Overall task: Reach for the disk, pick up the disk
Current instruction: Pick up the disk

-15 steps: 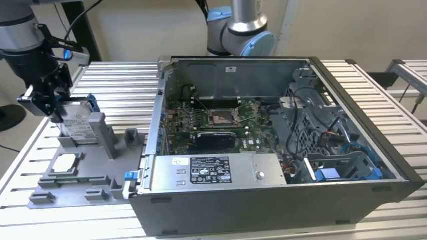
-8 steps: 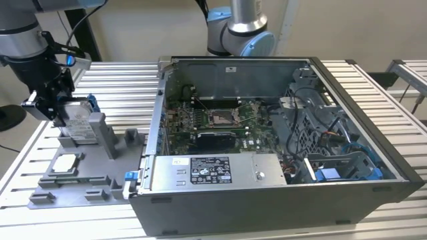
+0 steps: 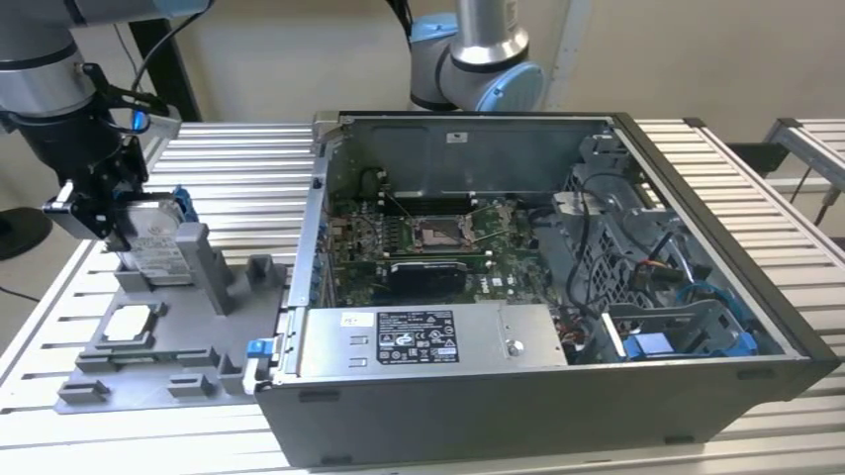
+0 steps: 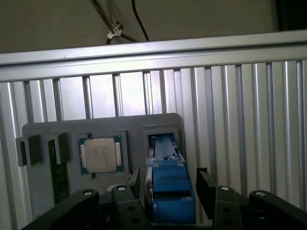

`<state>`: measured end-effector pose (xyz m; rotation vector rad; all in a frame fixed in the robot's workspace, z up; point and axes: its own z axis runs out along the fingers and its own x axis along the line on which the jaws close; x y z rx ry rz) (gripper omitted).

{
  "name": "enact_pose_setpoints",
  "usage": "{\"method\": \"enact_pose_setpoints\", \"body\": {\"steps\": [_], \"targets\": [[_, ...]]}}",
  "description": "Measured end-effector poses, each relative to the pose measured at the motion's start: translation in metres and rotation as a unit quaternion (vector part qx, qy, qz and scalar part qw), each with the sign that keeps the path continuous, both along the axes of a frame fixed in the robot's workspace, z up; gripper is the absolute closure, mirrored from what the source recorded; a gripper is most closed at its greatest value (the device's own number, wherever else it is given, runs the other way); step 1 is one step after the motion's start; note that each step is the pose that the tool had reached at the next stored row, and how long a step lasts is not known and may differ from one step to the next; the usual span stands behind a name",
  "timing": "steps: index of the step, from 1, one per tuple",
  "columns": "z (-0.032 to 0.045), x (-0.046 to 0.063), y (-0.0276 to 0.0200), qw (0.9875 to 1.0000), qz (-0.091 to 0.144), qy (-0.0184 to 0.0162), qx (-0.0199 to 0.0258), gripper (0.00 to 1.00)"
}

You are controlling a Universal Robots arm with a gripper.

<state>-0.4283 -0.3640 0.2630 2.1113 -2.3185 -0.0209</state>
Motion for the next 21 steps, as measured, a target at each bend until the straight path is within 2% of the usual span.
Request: {"method": "enact_pose_setpoints", "body": {"steps": [4,5,21], "targets": [[-0.0001,0.0000,0.0000,1.0000,0.000,0.0000,0.0000,0.00],[-0.0002,0.0000,0.0000,1.0000,0.000,0.0000,0.0000,1.00],[-0.0008,0.0000,0.0000,1.0000,0.000,0.0000,0.0000,1.00]]}}
